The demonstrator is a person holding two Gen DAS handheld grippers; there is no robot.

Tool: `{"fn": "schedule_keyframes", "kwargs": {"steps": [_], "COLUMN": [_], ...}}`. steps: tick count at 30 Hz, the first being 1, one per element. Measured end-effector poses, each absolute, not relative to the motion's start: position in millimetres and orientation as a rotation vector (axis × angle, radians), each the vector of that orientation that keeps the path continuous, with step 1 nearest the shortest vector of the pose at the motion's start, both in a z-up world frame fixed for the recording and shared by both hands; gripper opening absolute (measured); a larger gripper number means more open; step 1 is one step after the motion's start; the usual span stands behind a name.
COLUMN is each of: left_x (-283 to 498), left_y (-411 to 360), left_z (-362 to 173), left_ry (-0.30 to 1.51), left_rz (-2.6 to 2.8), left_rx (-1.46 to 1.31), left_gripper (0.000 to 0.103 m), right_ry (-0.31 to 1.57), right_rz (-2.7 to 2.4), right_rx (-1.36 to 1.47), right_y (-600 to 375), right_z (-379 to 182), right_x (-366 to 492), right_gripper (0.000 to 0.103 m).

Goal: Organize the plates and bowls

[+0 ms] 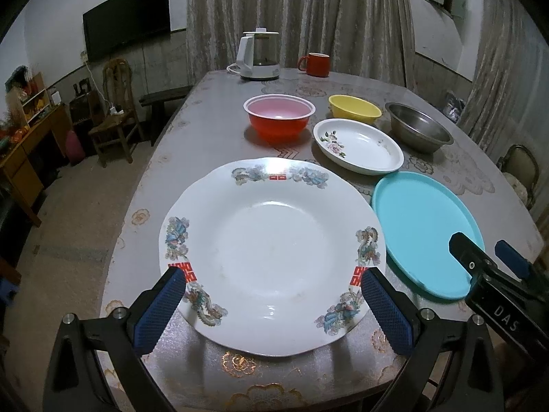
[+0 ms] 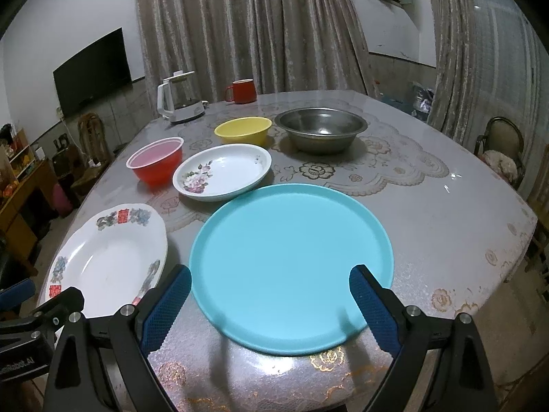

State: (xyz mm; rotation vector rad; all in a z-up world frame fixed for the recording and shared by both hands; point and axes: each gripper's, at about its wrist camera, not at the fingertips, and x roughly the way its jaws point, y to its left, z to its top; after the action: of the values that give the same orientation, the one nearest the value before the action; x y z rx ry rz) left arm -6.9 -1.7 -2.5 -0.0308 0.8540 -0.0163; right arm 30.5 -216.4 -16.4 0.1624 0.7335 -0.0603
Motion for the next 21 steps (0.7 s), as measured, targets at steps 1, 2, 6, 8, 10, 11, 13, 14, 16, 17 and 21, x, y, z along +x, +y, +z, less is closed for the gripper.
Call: {"fn": "schedule_keyframes", "kwargs": {"steps": [1,2,6,8,10,11,13,14,16,17,21], "left_x": [-7.1,-6.9,-6.8,-6.8,-6.4,-5.8,-6.0,-6.1,-6.2,-6.0,-5.9], "left_y": [-2.0,-1.8,-2.4,-2.3,-2.9,-3.8,-5.1,-5.7,-7.0,-7.0,-7.0], "left_z": [-2.3,-2.1,-1.5,-1.5,-1.2,-1.1,-0.1,-0.1,0.4,0.2,-1.2], "left_ry": [0.853,0.852,0.851,0.854,0.859,0.86,0.854,0.852,0.85,0.85,0.853], "left_rz": [-0.014,-0.012,-0.015,-0.015,-0.018,-0.019,-0.014,-0.017,-0.016,-0.015,-0.014], "left_rx": [-0.029,-0.028,-0.025,-0.025,-0.021,-0.018,-0.014,-0.014,-0.012,-0.011,-0.011], "left_gripper": [0.103,0.103,0.103,0.103,0.103,0.103,0.103,0.103,0.103,0.103,0.103], "right_ry": [0.734,0.736,0.738,0.738,0.739,0.741,0.736,0.735,0.732,0.732,0.738], "right_rz": [-0.058,-0.054,-0.05,-0.054,-0.051,-0.053,-0.054,-0.054,-0.053,-0.051,-0.05], "right_rx": [0.162,0.163,0.164,0.159,0.16,0.16,0.16,0.159,0.159,0.159,0.164], "right_y": [-215.8,-216.4,-215.9,-215.3,-215.5,-215.8,-216.1,-216.3,-216.7,-216.8,-217.7], "right_z": [-16.3,-16.7,-16.1,-16.0,-16.0,-15.7,-14.6,-14.2,-13.7,-13.7,-14.8], "right_x": [30.7,31.0,31.9,31.9,32.1,32.4,32.3,32.5,32.5,32.5,32.7], "right_gripper": [0.095,0.095,0.095,0.095,0.095,0.095,0.095,0.095,0.095,0.095,0.095]}}
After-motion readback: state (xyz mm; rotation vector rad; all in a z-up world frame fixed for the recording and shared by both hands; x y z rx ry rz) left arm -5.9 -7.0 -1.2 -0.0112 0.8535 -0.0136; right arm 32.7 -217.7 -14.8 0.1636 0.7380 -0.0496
